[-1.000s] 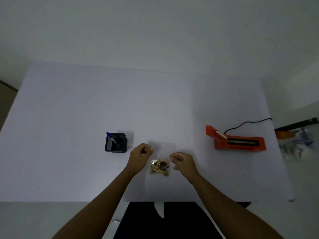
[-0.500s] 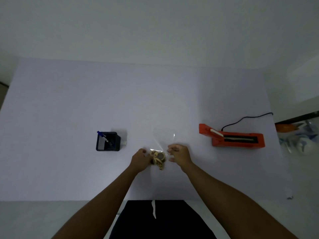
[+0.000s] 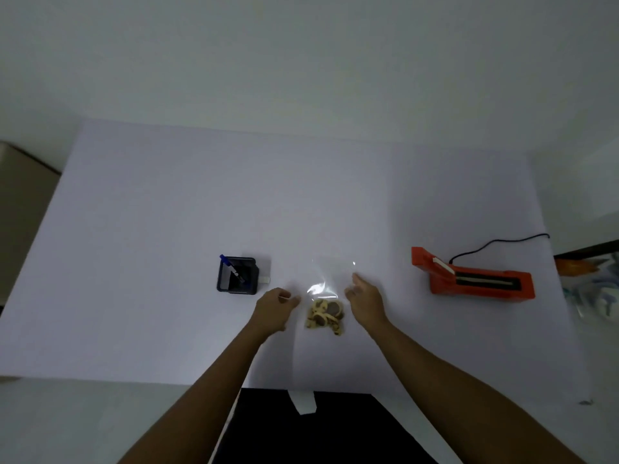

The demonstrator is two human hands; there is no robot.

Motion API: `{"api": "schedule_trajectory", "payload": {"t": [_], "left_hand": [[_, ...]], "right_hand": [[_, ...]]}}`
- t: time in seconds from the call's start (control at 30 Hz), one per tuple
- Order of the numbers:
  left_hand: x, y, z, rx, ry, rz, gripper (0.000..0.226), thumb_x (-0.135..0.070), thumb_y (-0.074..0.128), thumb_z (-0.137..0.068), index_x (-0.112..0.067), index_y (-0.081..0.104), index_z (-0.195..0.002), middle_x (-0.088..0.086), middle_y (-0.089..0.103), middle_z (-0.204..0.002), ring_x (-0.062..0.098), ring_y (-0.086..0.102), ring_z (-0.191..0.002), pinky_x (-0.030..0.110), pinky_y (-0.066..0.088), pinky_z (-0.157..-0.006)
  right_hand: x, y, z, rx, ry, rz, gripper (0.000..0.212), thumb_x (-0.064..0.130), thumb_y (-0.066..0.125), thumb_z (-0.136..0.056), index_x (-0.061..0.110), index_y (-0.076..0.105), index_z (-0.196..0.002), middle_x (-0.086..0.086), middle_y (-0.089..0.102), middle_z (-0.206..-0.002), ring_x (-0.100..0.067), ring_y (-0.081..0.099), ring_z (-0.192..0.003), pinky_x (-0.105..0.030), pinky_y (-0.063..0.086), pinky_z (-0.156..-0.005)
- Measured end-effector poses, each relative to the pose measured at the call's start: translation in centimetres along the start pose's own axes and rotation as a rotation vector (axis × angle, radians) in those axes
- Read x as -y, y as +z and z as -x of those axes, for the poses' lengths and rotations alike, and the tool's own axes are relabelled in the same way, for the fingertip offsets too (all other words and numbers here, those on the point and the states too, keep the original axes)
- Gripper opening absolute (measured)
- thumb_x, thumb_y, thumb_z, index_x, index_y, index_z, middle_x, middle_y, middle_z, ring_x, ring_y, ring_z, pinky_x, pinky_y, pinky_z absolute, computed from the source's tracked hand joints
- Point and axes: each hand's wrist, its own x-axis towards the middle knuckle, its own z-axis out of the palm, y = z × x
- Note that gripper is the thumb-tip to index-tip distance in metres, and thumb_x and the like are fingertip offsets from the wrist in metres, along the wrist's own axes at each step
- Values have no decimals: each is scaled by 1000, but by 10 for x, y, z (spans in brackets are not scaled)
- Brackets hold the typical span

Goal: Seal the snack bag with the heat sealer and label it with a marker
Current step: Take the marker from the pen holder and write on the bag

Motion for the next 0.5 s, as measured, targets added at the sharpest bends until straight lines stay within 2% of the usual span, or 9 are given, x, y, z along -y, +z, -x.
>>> {"api": "schedule_trajectory", "payload": {"t": [0.07, 0.1, 0.17, 0.2, 0.27, 0.33, 0.43, 0.5], "left_hand": [[5, -32, 6, -160, 90, 2, 19, -30, 62, -92, -11, 62, -94, 8, 67, -91, 28, 65, -86, 43, 59, -71], [8, -50, 9, -241, 122, -20, 17, -29, 62, -92, -12, 63, -92, 3, 66, -87, 24, 65, -82, 38, 57, -69], [15, -84, 13, -382, 151, -58, 17, -29, 64, -91, -13, 62, -90, -2, 65, -82, 16, 61, -76, 27, 47, -65], [21, -99, 12, -426, 149, -53, 19, -31, 65, -90, -13, 61, -89, -2, 64, -81, 14, 60, -74, 25, 45, -63], [33, -124, 8, -459, 124, -57, 23, -34, 66, -89, -13, 59, -90, -1, 64, -79, 16, 61, -74, 28, 45, -62], [45, -142, 1, -420, 101, -95, 24, -36, 66, -89, -12, 59, -90, 1, 65, -80, 18, 62, -75, 29, 45, -63], [54, -150, -10, -321, 118, -157, 23, -37, 65, -89, -15, 62, -91, 0, 67, -83, 17, 63, -75, 27, 47, -62], [58, -151, -16, -271, 154, -192, 20, -37, 64, -90, -18, 65, -94, 0, 69, -85, 15, 66, -72, 30, 53, -66]], "right_hand": [[13, 14, 10, -70, -17, 33, 58, 10, 55, -97, 8, 33, -151, -13, 41, -154, -27, 41, -140, -33, 29, -119], [21, 22, 16, -106, -59, 57, 59, 9, 53, -98, 8, 29, -153, -12, 34, -158, -25, 32, -146, -26, 21, -119], [40, 42, 27, -159, -188, 114, 60, 6, 50, -99, 10, 27, -154, -9, 23, -162, -21, 19, -150, -15, 12, -112], [51, 54, 34, -176, -251, 124, 60, 5, 50, -99, 13, 28, -154, -7, 22, -163, -20, 16, -151, -13, 11, -110], [74, 80, 44, -227, -353, 111, 61, 3, 52, -97, 16, 31, -153, -3, 24, -161, -17, 17, -150, -17, 16, -114], [97, 105, 49, -264, -423, 77, 56, 1, 53, -96, 16, 40, -149, -4, 33, -156, -18, 26, -146, -28, 27, -118], [117, 132, 54, -122, -518, 46, 39, -2, 51, -93, 14, 63, -127, -6, 61, -131, -18, 54, -124, -40, 45, -108], [127, 147, 57, -17, -574, 159, 36, -2, 50, -91, 14, 70, -116, -6, 66, -121, -18, 56, -117, -42, 48, -102]]}}
